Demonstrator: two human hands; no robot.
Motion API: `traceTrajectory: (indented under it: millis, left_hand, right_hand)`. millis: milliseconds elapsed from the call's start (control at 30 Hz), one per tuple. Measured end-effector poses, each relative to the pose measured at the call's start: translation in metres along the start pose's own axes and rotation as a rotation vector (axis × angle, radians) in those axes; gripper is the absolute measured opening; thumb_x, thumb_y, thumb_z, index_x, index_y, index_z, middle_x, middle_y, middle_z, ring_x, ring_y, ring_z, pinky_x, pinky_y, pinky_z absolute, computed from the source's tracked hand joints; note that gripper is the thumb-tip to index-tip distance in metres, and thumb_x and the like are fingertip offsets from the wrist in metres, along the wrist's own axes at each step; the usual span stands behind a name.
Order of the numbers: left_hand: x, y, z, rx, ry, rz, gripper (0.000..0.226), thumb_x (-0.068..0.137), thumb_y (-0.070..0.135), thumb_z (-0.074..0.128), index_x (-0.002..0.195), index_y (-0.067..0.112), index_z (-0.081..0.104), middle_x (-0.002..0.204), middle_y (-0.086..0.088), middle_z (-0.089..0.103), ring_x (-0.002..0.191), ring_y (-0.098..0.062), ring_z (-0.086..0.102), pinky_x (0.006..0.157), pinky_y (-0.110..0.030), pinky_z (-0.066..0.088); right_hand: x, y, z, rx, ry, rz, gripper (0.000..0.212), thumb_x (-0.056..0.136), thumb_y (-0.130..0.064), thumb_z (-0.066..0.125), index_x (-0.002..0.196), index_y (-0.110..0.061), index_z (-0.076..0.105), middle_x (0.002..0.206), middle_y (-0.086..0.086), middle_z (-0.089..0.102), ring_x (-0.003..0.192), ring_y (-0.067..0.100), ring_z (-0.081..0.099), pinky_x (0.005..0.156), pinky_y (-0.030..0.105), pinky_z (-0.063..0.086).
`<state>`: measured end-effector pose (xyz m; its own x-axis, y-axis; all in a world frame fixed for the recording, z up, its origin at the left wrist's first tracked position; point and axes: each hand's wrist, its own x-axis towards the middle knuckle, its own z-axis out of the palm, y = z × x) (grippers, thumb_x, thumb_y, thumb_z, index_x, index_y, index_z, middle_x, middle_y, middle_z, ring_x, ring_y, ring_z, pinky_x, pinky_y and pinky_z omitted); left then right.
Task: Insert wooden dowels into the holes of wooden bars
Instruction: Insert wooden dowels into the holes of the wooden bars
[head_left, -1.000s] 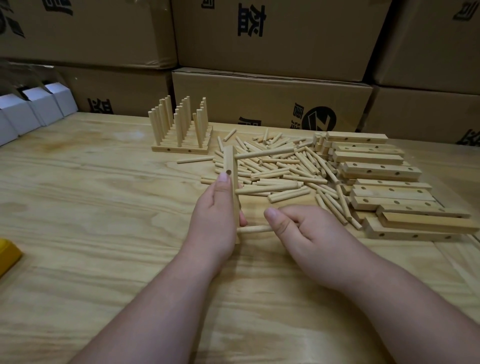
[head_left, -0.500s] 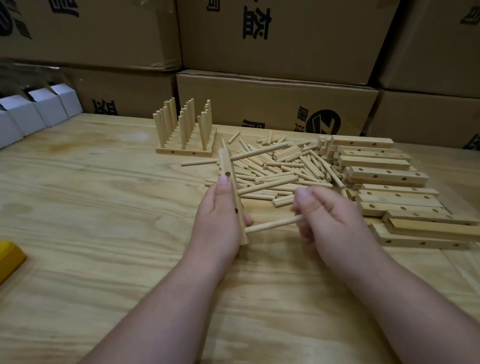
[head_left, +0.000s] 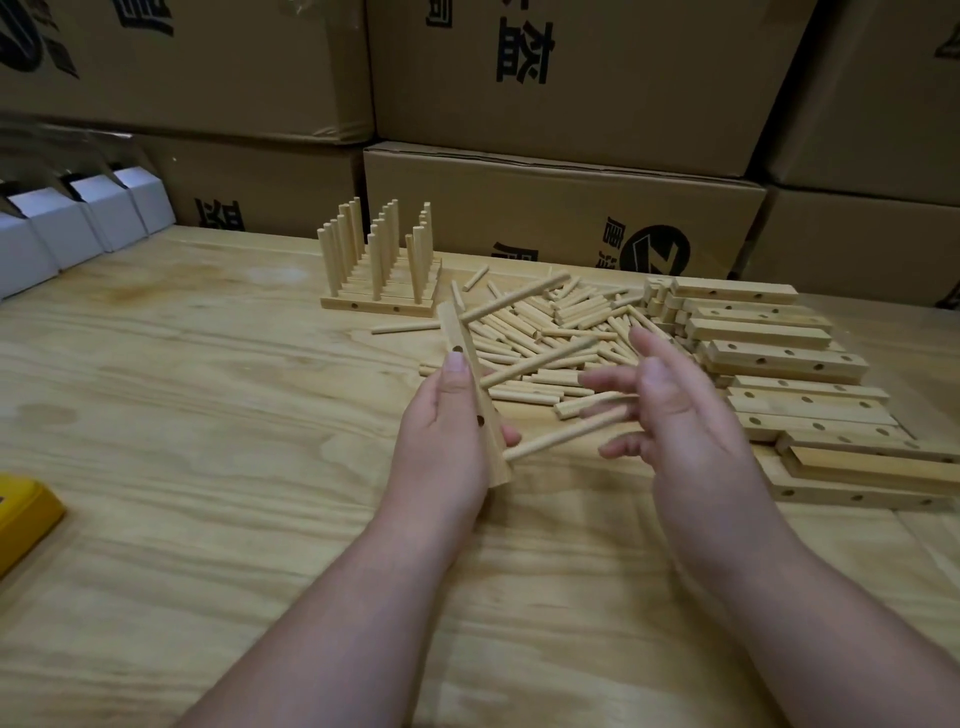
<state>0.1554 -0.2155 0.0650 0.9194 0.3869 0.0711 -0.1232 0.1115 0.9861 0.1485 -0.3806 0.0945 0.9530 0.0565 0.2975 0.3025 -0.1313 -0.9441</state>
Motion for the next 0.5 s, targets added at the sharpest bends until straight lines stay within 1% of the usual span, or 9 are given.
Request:
traceTrajectory:
  millis: [33, 67, 100, 133, 167, 233, 300, 400, 500]
  left_hand:
    - [0.002, 0.0, 0.0, -0.051, -0.005, -0.011, 0.048, 0.105, 0.056, 0.034, 0.1, 0.02, 0.066, 0.063, 0.001, 0.072, 0.053, -0.004, 0.064, 0.046, -0.015, 0.046]
    - [0.005, 0.0, 0.0, -0.136, -0.02, -0.031, 0.045, 0.106, 0.053, 0.036, 0.103, 0.017, 0.064, 0.07, -0.003, 0.075, 0.059, -0.009, 0.069, 0.049, -0.018, 0.05]
    - [0.006, 0.002, 0.0, -0.233, -0.044, -0.057, 0.041, 0.106, 0.049, 0.038, 0.107, 0.015, 0.062, 0.077, -0.007, 0.077, 0.067, -0.015, 0.074, 0.054, -0.023, 0.054]
    - [0.007, 0.003, 0.0, -0.309, -0.068, -0.079, 0.037, 0.107, 0.046, 0.04, 0.11, 0.015, 0.059, 0.084, -0.01, 0.078, 0.074, -0.021, 0.076, 0.059, -0.028, 0.058]
    - [0.008, 0.004, 0.0, -0.354, -0.095, -0.092, 0.035, 0.107, 0.044, 0.04, 0.112, 0.014, 0.057, 0.09, -0.013, 0.078, 0.081, -0.026, 0.077, 0.064, -0.033, 0.06]
    - [0.008, 0.005, -0.001, -0.392, -0.151, -0.103, 0.035, 0.107, 0.043, 0.041, 0.115, 0.012, 0.056, 0.097, -0.015, 0.078, 0.088, -0.031, 0.077, 0.071, -0.039, 0.061]
    - [0.008, 0.004, -0.002, -0.403, -0.189, -0.11, 0.035, 0.107, 0.042, 0.041, 0.117, 0.012, 0.055, 0.1, -0.016, 0.078, 0.092, -0.033, 0.076, 0.074, -0.041, 0.062]
    - [0.009, 0.004, -0.002, -0.403, -0.196, -0.109, 0.032, 0.108, 0.039, 0.039, 0.121, 0.013, 0.052, 0.103, -0.014, 0.078, 0.096, -0.032, 0.076, 0.08, -0.042, 0.062]
    - [0.01, 0.004, -0.002, -0.441, -0.147, -0.09, 0.028, 0.109, 0.037, 0.039, 0.125, 0.018, 0.05, 0.107, -0.01, 0.078, 0.1, -0.029, 0.075, 0.085, -0.041, 0.061]
  right_hand:
    - [0.0, -0.002, 0.002, 0.056, 0.004, 0.031, 0.047, 0.092, -0.062, 0.045, 0.13, -0.037, 0.057, 0.107, -0.004, 0.072, 0.095, 0.016, 0.069, 0.074, 0.034, 0.055]
    - [0.0, -0.002, 0.004, 0.069, -0.005, 0.051, 0.041, 0.092, -0.063, 0.05, 0.119, -0.035, 0.063, 0.101, -0.001, 0.073, 0.089, 0.02, 0.069, 0.071, 0.035, 0.055]
    - [-0.001, -0.002, 0.006, 0.041, -0.022, 0.063, 0.036, 0.09, -0.06, 0.057, 0.111, -0.033, 0.068, 0.096, 0.0, 0.073, 0.084, 0.021, 0.069, 0.067, 0.031, 0.056]
    - [-0.002, -0.001, 0.008, -0.003, -0.046, 0.067, 0.03, 0.086, -0.051, 0.064, 0.107, -0.031, 0.07, 0.093, -0.002, 0.074, 0.081, 0.02, 0.069, 0.065, 0.025, 0.056]
    - [-0.003, 0.0, 0.01, -0.045, -0.068, 0.068, 0.025, 0.084, -0.041, 0.07, 0.107, -0.03, 0.071, 0.091, -0.005, 0.074, 0.079, 0.018, 0.069, 0.063, 0.021, 0.056]
    - [-0.004, 0.003, 0.012, -0.111, -0.079, 0.071, 0.025, 0.084, -0.028, 0.076, 0.109, -0.028, 0.072, 0.089, -0.01, 0.074, 0.079, 0.015, 0.068, 0.065, 0.018, 0.056]
    - [-0.002, 0.003, 0.012, -0.15, -0.063, 0.074, 0.022, 0.083, -0.027, 0.078, 0.104, -0.029, 0.074, 0.087, -0.015, 0.074, 0.079, 0.012, 0.068, 0.065, 0.016, 0.055]
    - [0.007, 0.002, 0.013, -0.215, -0.07, 0.065, 0.011, 0.082, -0.028, 0.079, 0.091, -0.034, 0.076, 0.082, -0.016, 0.074, 0.075, 0.009, 0.067, 0.058, 0.012, 0.051]
    - [0.022, -0.001, 0.02, -0.361, -0.122, 0.061, 0.014, 0.083, -0.031, 0.079, 0.085, -0.042, 0.071, 0.083, -0.025, 0.07, 0.075, 0.001, 0.065, 0.053, 0.008, 0.046]
